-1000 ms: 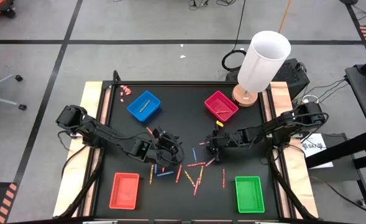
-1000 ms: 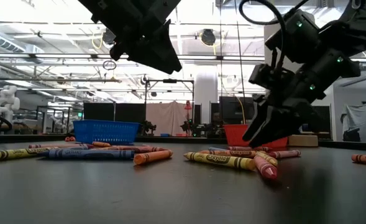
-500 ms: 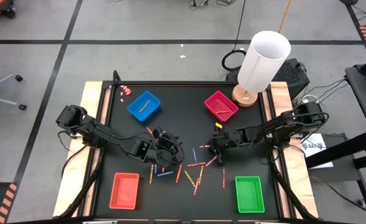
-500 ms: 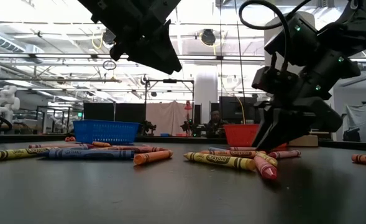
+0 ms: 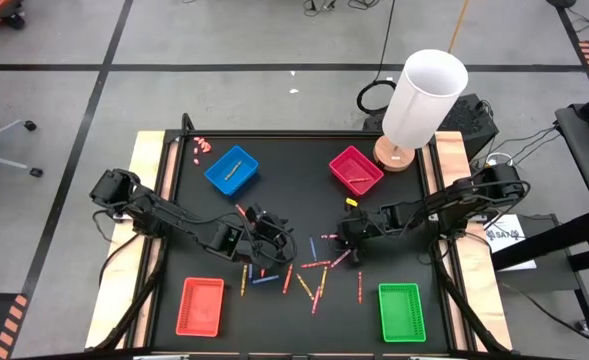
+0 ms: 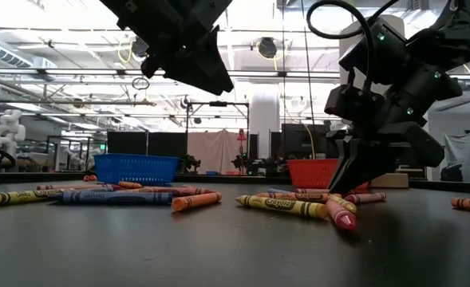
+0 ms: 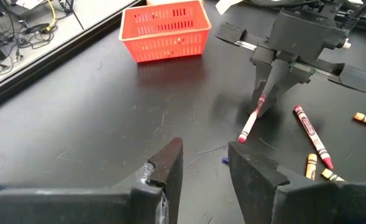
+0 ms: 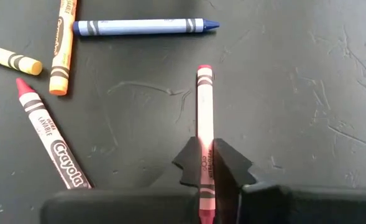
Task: Sort crayons
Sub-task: Put the red crayon into the orange bin
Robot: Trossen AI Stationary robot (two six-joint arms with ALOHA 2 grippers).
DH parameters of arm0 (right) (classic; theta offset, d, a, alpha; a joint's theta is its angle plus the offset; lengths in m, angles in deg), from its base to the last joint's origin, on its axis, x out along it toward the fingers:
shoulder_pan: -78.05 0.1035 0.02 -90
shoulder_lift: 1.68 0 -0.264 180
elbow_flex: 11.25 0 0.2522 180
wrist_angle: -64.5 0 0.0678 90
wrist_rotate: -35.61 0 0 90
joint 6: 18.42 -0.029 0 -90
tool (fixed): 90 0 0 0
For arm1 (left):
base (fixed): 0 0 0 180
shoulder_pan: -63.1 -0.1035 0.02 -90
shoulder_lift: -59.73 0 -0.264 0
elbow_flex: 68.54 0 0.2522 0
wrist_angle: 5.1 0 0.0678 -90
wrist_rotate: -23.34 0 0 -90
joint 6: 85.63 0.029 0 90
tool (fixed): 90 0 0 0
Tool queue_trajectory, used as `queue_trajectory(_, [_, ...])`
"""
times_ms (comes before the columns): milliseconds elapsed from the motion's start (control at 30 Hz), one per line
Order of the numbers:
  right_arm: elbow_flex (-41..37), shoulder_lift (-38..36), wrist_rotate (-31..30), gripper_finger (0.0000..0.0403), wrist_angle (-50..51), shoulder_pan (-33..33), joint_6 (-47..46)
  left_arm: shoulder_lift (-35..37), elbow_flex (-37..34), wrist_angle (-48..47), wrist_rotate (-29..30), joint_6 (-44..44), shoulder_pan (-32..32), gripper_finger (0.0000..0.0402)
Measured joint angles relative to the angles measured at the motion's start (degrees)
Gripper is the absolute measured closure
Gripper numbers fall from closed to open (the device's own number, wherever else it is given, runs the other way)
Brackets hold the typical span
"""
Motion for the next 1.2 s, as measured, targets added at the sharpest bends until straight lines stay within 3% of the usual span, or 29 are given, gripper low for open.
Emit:
queue_trajectory(300, [-0.2, -1.4, 2.8, 0.04, -0.3, 0.0, 1.5, 0.0, 0.0, 0.0, 0.0, 0.0, 0.0, 0.0272])
queue_trajectory(933, [-0.2, -6.1, 2.8, 0.0399, -2.3, 3.0, 1.0, -0.3, 0.0, 1.4, 0.0, 0.0, 0.0, 0.0272])
queue_trajectory(1200, [-0.1, -7.2, 2.8, 0.0399, -7.0, 4.8, 1.0, -2.5, 0.0, 8.6, -1.4, 0.2, -0.1, 0.0272])
